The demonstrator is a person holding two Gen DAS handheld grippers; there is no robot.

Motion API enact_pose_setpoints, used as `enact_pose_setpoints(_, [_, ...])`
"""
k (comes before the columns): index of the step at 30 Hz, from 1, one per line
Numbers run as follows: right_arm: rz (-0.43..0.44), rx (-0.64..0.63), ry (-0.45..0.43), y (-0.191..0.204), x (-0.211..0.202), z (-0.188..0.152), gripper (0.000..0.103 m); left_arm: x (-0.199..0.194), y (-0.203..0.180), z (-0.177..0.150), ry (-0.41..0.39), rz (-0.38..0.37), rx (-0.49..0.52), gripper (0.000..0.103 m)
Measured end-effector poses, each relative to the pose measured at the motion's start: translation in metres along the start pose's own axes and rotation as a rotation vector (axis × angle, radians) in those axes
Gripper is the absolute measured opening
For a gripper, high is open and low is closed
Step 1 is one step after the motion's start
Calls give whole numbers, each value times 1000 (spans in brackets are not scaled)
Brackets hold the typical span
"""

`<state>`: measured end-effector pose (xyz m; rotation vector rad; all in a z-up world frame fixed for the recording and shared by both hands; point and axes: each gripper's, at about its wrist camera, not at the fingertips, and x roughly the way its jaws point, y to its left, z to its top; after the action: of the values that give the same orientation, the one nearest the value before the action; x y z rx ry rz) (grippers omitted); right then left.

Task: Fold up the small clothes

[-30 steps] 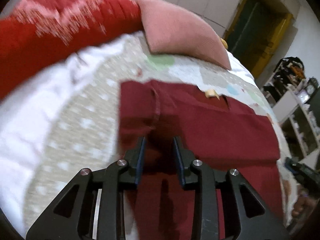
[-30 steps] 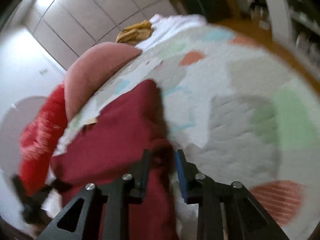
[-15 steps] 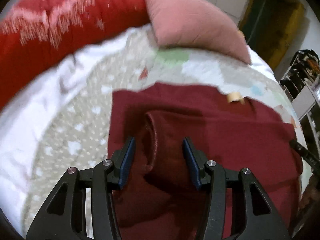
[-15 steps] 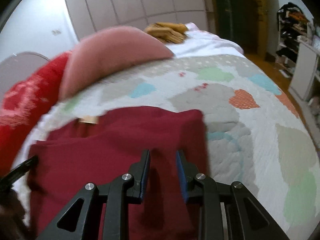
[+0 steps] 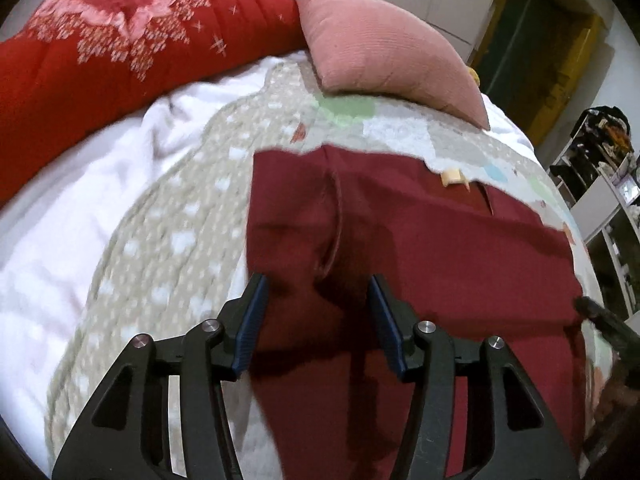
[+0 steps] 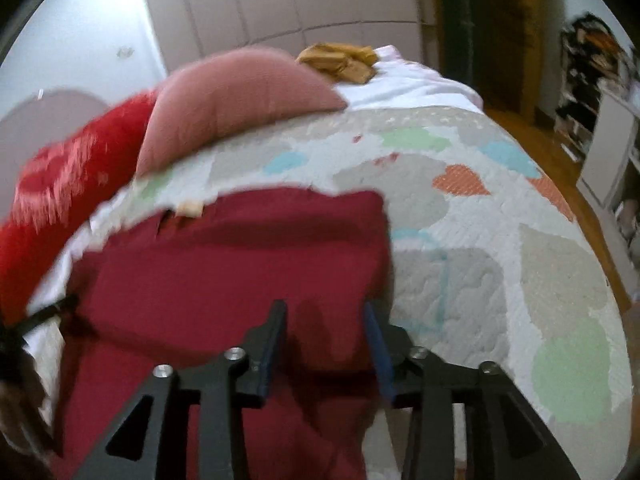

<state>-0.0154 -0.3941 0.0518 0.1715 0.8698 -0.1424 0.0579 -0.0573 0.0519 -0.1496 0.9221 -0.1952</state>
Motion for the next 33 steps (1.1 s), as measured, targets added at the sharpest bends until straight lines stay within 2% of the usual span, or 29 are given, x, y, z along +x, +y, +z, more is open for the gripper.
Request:
enact_pose_setpoints(2, [-56, -37, 65, 3, 20, -7, 42, -8, 0, -9, 4, 16, 17, 52])
enact_pose_setpoints(5, [-56, 5, 46, -2, 11, -5, 42, -28, 2, -24, 24, 14, 34, 52])
enact_pose_setpoints(8, [24, 70, 15, -10, -25, -14, 44, -43, 6, -41, 56, 19, 48, 52])
enact_pose_setpoints(13, [72, 48, 23, -14, -81, -58, 47, -74, 9, -72, 54, 35, 70, 52])
enact_pose_setpoints(17, [107, 49, 70, -16, -107, -101, 59, -91, 9, -94, 73, 12, 60, 65])
enact_pose_setpoints(20, [109, 42, 109, -17, -117, -133, 60, -103, 5, -108, 86, -8, 60, 65])
enact_pose_setpoints(26, [120, 54, 158, -23, -130, -175, 60, -118, 5, -137, 132, -31, 82, 65])
enact_pose_setpoints(33, [203, 96, 179, -34, -145, -209, 64, -128, 16, -172, 193, -41, 58, 65])
